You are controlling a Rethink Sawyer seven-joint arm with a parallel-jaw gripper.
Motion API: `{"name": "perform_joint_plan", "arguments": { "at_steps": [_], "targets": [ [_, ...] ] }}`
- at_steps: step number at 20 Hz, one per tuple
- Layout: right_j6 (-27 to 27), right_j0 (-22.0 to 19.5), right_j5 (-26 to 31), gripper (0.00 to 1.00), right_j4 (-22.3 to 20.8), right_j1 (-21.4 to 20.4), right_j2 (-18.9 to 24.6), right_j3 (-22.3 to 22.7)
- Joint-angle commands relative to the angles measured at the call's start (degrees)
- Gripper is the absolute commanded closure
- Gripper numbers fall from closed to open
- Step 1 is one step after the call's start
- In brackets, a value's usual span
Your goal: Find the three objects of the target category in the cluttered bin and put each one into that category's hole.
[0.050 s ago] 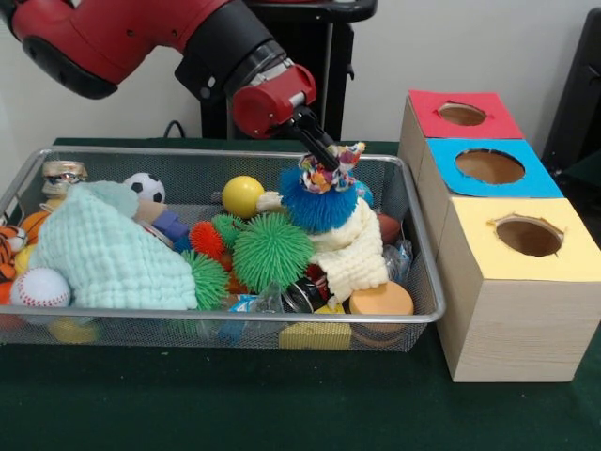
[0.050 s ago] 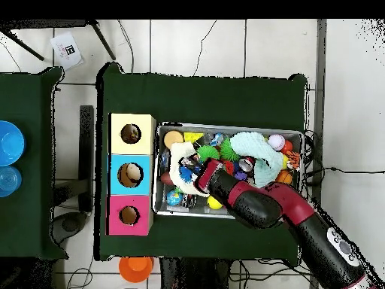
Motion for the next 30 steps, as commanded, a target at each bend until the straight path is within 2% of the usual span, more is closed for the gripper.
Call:
{"name": "perform_joint_plan", "arguments": {
  "at_steps": [1,11,30],
  "targets": [
    [-3.32,2.57,7.47,1.0,-2.38,-5.51,-7.67,-9.63],
    [-3.18,3.85,5.73,1.0,-2.07,-6.77,-9.47,-9.66],
    [-2.29,5.37,7.98,1.0,0.3,-8.2,-10.61,-10.26]
  ]
}}
